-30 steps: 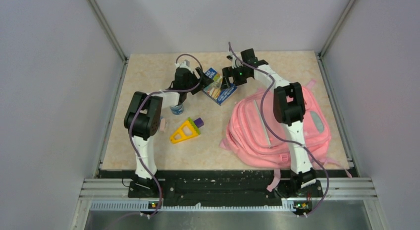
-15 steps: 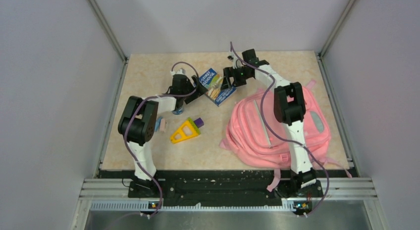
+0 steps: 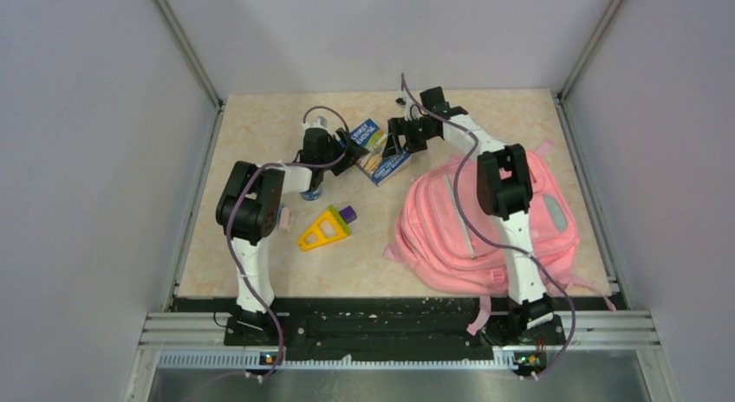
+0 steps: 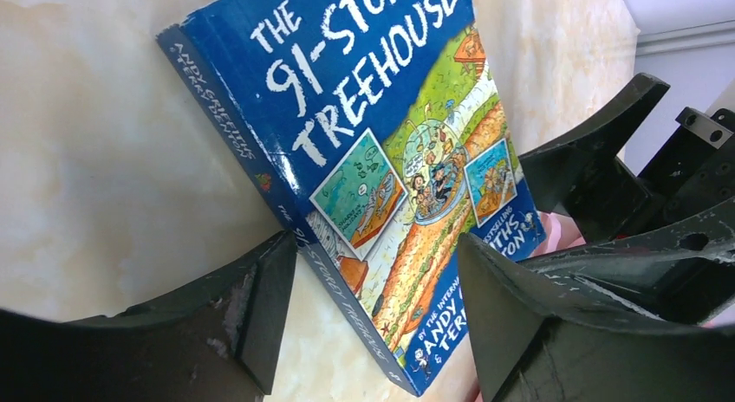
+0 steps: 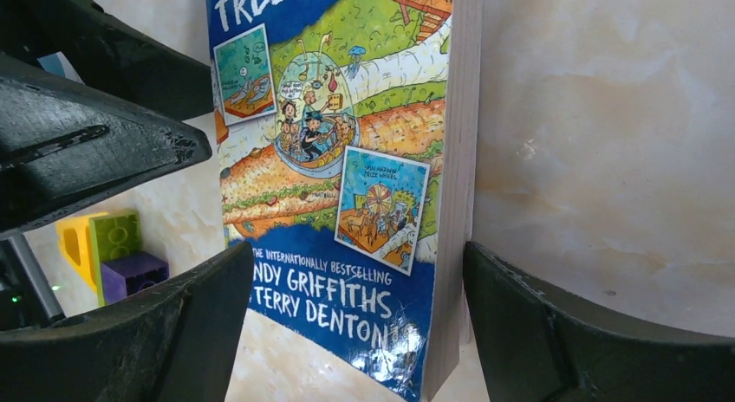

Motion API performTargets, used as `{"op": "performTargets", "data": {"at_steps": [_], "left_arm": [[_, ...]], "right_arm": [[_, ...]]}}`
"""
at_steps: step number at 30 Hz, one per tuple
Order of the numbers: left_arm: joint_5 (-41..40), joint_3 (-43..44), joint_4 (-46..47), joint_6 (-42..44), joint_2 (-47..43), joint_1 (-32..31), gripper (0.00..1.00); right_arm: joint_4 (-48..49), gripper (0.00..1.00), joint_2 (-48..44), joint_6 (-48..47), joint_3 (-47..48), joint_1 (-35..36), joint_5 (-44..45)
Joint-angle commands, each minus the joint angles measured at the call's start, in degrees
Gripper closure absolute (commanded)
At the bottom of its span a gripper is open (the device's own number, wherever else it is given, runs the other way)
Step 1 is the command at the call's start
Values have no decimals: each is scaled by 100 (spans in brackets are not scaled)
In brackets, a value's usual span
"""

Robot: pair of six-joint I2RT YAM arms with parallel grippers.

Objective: Pack the student bag
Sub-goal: Pick up the book from the center of the board.

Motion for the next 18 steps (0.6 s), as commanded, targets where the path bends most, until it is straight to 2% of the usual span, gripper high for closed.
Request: {"op": "performTargets", "data": {"at_steps": [1,4,6,10,14,18], "left_arm": [[421,-50,199,-133,199,-112,31],[467,-179,315,-124,104,-131,38],[464,-247,324,-108,38,-131,39],[367,-422,330,6,-226,-131,39],[257,-574,211,258,-739,-122,35],[296,-746,101,502,-1519,-127,30]], "right_arm": [[381,16,315,605,134,419,-667],[800,23,286,1059,63,519,-802],[1043,32,202,1287,-20,567,-649],[1279,72,-194,1517,-304,571,116],[1655,100,-962,1600,-1005,570,651],[2519,100,-2156,1867,-2027,555,1022]]}}
